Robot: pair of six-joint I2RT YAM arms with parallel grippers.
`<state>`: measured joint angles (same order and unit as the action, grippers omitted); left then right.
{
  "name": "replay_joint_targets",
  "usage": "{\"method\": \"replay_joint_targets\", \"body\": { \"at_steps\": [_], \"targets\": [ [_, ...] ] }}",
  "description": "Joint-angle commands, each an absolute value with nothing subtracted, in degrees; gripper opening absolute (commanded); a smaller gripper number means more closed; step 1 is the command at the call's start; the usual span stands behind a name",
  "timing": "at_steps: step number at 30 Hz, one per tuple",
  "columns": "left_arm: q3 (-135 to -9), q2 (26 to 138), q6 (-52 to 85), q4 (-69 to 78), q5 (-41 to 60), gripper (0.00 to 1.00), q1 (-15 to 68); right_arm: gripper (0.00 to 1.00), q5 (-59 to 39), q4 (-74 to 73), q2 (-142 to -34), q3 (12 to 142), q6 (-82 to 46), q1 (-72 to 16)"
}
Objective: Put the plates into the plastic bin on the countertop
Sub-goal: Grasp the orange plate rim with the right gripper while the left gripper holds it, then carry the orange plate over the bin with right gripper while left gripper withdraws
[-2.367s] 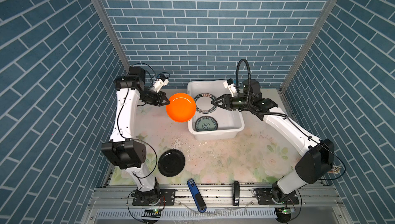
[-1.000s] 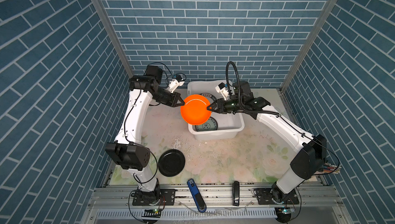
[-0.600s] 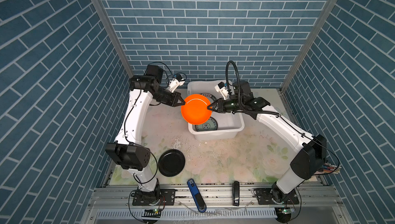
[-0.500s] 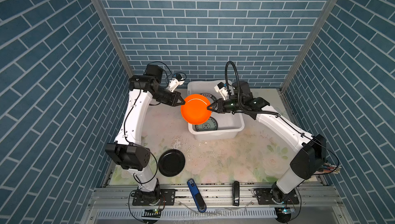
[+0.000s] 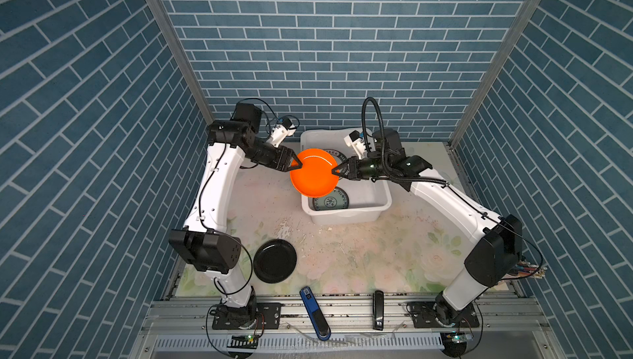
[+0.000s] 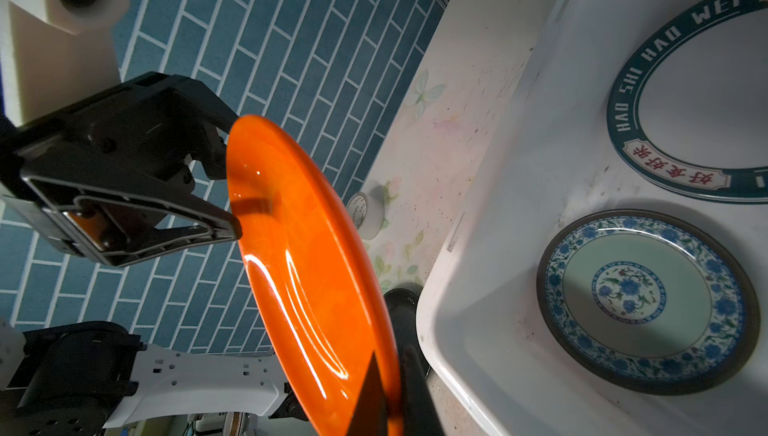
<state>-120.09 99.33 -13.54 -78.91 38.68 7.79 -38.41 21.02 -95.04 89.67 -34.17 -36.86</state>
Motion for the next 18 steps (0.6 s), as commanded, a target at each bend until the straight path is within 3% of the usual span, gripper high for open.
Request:
{"method": "replay_joint_targets", "body": {
  "at_steps": [1,9,18],
  "targets": [
    [-121.45,98.06,-13.27,-78.31,35.6,0.69,8.0,0.0,-38.77,19.4,-94.72,89.49,-34.11,-36.85],
    [-117.99,92.58,-15.62,-75.5,30.52,0.99,8.0,0.0,-37.97,19.26,-92.08,85.58,-34.35,-33.75],
    [-117.33,89.67,-15.75,-77.47,29.35,1.0,7.91,0.0,-36.04,26.52,-89.64,84.99,-30.85,-29.7]
  ]
}}
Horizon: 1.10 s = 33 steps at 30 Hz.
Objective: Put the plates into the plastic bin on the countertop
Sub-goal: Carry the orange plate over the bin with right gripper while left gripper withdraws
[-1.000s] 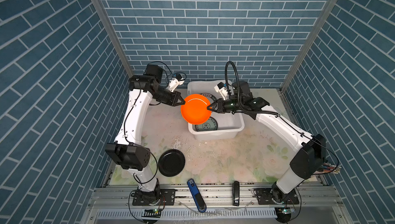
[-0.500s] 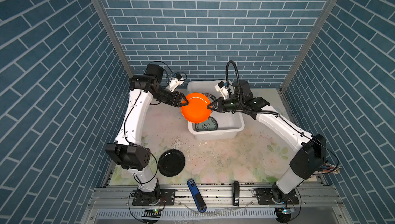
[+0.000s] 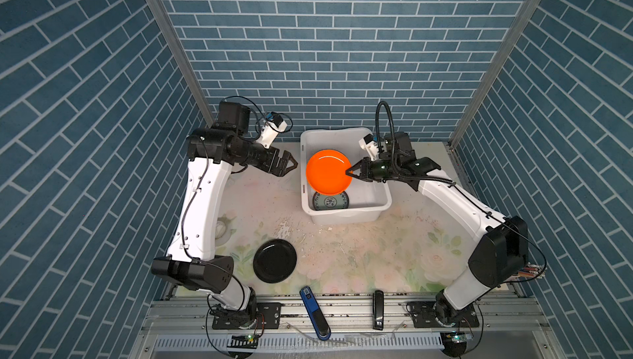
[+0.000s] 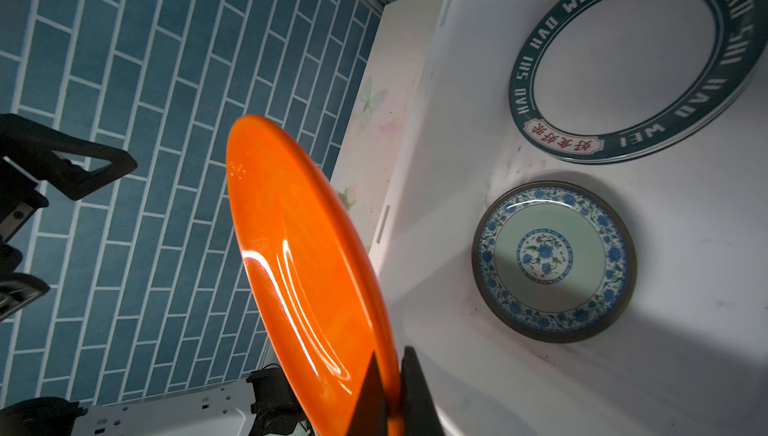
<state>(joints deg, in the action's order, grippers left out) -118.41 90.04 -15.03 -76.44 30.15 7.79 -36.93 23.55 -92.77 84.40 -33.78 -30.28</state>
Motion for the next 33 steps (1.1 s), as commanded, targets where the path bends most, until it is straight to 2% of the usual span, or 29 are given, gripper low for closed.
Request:
{"method": "replay_joint_targets", "body": {
  "at_steps": [1,13,17,22,26,33],
  "targets": [
    [-117.05,89.35,-15.73,-77.66,29.36,0.99,7.92,0.0,-35.99,27.46,-89.53,85.14,-30.39,-29.33],
    [-116.44,87.37,-16.62,-77.53,25.76,0.99,7.96,0.0,-32.66,36.33,-90.08,88.93,-24.82,-26.92],
    [-111.68,86.54,-12.73,-69.5,15.82,1.0,7.91,0.0,-31.31,38.41,-92.87,91.2,-22.46,-25.93],
    [-106.76,84.32,-12.61,-59.71,9.35,1.0,7.91,0.0,-29.47,42.42,-98.04,97.19,-18.46,-24.88],
    [-104.92,83.51,-14.95,-52.7,7.65,0.99,7.91,0.0,-26.07,48.35,-103.16,105.07,-15.42,-24.61],
    [-101.41,83.75,-12.9,-45.07,11.2,1.0,7.91,0.0,-23.26,55.49,-111.04,114.52,-17.73,-24.52]
  ]
}}
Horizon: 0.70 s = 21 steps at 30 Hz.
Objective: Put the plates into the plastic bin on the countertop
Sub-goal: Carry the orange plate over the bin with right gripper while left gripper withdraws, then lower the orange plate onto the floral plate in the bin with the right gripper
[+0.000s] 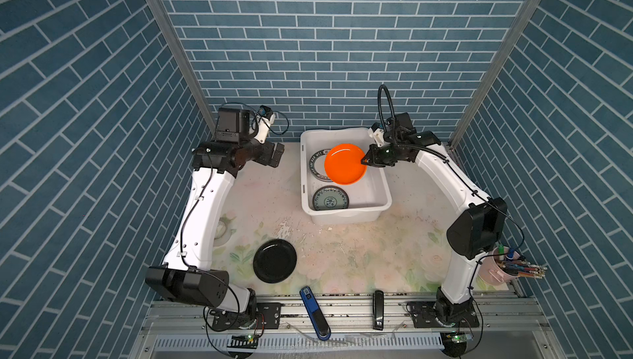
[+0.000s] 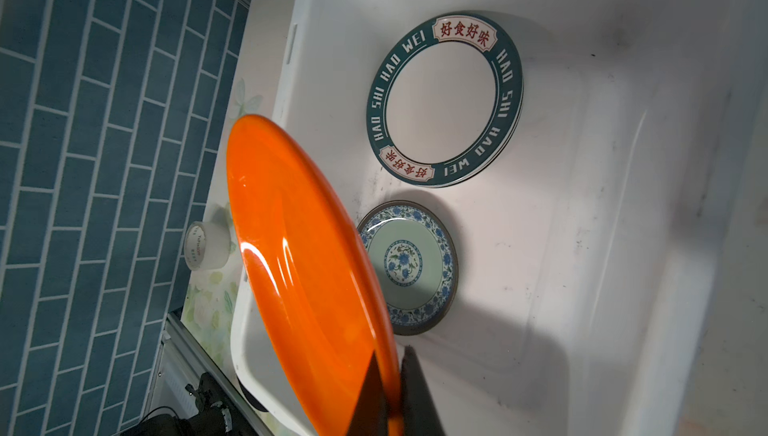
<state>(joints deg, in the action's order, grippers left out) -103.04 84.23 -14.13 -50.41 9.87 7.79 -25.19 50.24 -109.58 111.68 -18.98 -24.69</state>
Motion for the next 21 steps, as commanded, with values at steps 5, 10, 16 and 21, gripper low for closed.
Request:
{"method": "replay_joint_targets", "body": {
  "at_steps": [5,10,16,21],
  "targets": [
    [-97.75,84.23,-10.17,-42.87,14.3,1.0,7.91,0.0,-22.53,57.44,-114.83,119.23,-21.05,-24.43],
    [-93.49,83.69,-7.9,-39.54,17.0,0.98,7.91,0.0,-20.5,61.83,-119.99,124.53,-22.68,-24.67],
    [-83.29,78.93,-7.63,-28.05,19.17,0.97,7.91,0.0,-19.41,62.58,-122.93,124.78,-23.47,-25.14],
    [-84.55,80.21,-5.58,-28.55,19.7,0.97,7.87,0.0,-19.16,64.34,-125.29,126.95,-22.21,-25.99]
  ]
}}
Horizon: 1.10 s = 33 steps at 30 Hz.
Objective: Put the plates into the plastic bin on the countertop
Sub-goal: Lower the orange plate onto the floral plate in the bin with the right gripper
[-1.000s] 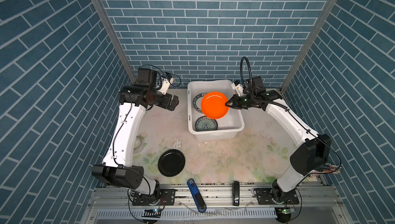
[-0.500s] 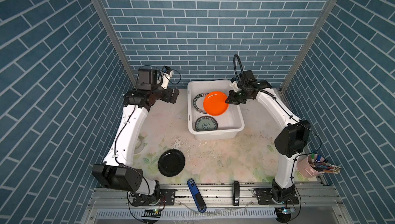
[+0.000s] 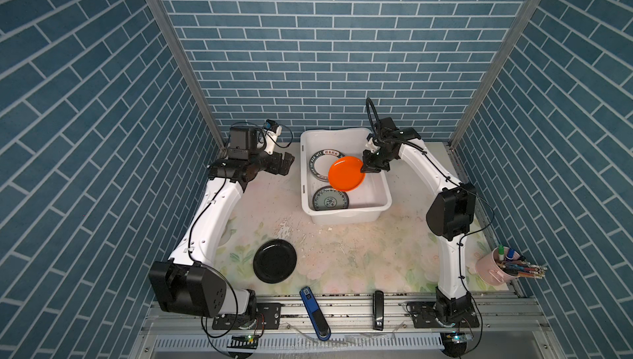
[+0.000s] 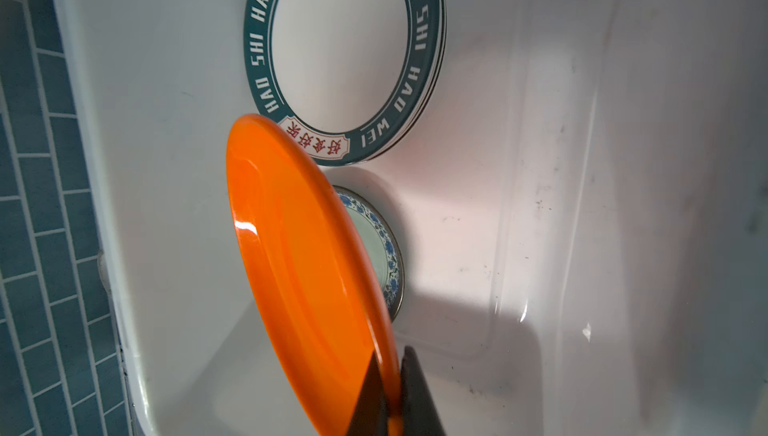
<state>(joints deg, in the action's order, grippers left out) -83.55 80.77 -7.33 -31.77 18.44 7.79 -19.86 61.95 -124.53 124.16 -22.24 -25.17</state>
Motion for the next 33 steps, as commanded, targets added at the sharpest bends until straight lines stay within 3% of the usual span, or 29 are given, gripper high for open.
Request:
{"method": "replay_joint_targets", "body": {
  "at_steps": [1,10,33],
  "targets": [
    [-84.68,80.21,-5.6,-28.48,20.03,0.97,7.82,0.0,-19.04,64.67,-126.87,127.4,-21.83,-26.38],
    [-86.35,80.94,-4.98,-29.07,20.38,0.97,7.87,0.0,-18.63,64.39,-131.43,127.54,-21.92,-29.07],
    [-86.99,82.27,-2.97,-29.44,21.88,0.97,7.82,0.0,-22.36,58.81,-130.88,117.44,-24.51,-30.14]
  ]
}}
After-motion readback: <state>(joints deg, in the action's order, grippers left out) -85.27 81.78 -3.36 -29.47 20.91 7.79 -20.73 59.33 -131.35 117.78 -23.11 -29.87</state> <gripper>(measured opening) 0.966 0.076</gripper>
